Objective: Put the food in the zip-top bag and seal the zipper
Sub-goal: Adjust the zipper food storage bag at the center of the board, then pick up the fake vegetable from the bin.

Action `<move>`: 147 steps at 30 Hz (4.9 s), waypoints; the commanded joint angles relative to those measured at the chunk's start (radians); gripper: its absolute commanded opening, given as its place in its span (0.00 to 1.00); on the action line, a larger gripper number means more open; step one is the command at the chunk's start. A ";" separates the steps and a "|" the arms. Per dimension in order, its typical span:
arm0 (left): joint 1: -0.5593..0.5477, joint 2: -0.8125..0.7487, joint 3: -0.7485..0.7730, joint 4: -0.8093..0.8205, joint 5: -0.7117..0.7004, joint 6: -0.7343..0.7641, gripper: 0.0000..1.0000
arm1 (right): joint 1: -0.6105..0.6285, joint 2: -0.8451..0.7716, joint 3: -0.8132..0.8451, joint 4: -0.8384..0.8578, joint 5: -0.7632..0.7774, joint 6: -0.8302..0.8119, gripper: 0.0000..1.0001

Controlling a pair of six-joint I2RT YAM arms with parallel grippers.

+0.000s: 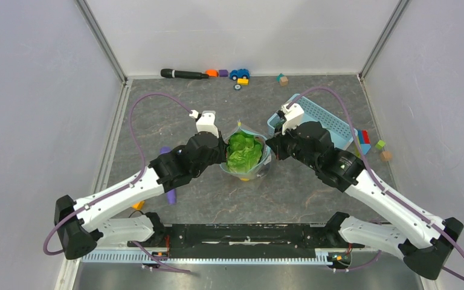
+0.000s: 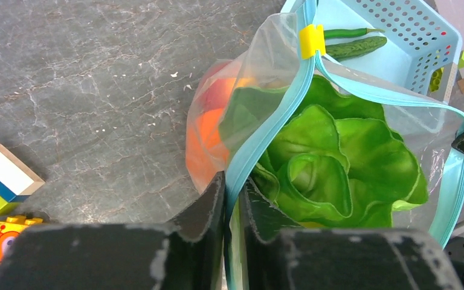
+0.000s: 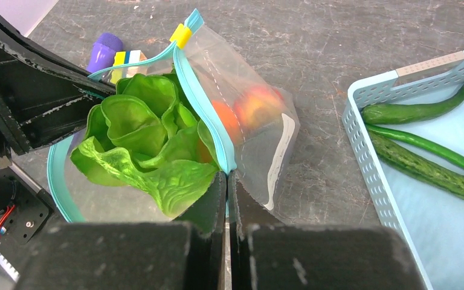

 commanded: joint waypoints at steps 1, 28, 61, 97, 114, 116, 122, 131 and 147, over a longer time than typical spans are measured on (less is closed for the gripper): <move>0.004 0.015 0.056 0.063 -0.026 0.042 0.13 | -0.015 -0.020 -0.003 0.080 -0.005 -0.032 0.00; 0.004 0.037 0.099 0.030 -0.025 -0.024 0.02 | 0.088 0.058 -0.019 0.137 -0.338 -0.247 0.36; 0.003 -0.073 0.021 0.095 0.097 -0.021 0.02 | 0.188 0.370 -0.017 0.270 0.256 -0.044 0.39; 0.004 -0.127 -0.033 0.055 0.034 0.013 0.02 | -0.638 0.301 0.131 0.044 -0.178 -0.303 0.98; 0.004 -0.126 -0.056 0.087 0.086 0.069 0.02 | -0.841 0.726 0.286 -0.250 -0.627 -1.499 0.93; 0.004 -0.125 -0.055 0.083 0.084 0.071 0.02 | -0.841 0.760 0.313 -0.305 -0.614 -1.551 0.92; 0.004 -0.134 -0.070 0.095 0.074 0.083 0.02 | -0.839 0.851 0.375 -0.449 -0.623 -1.648 0.88; 0.004 -0.106 -0.066 0.091 0.070 0.094 0.02 | -0.800 0.920 0.338 -0.337 -0.594 -1.586 0.87; 0.004 -0.080 -0.060 0.103 0.077 0.098 0.02 | -0.739 0.977 0.278 -0.221 -0.553 -1.552 0.44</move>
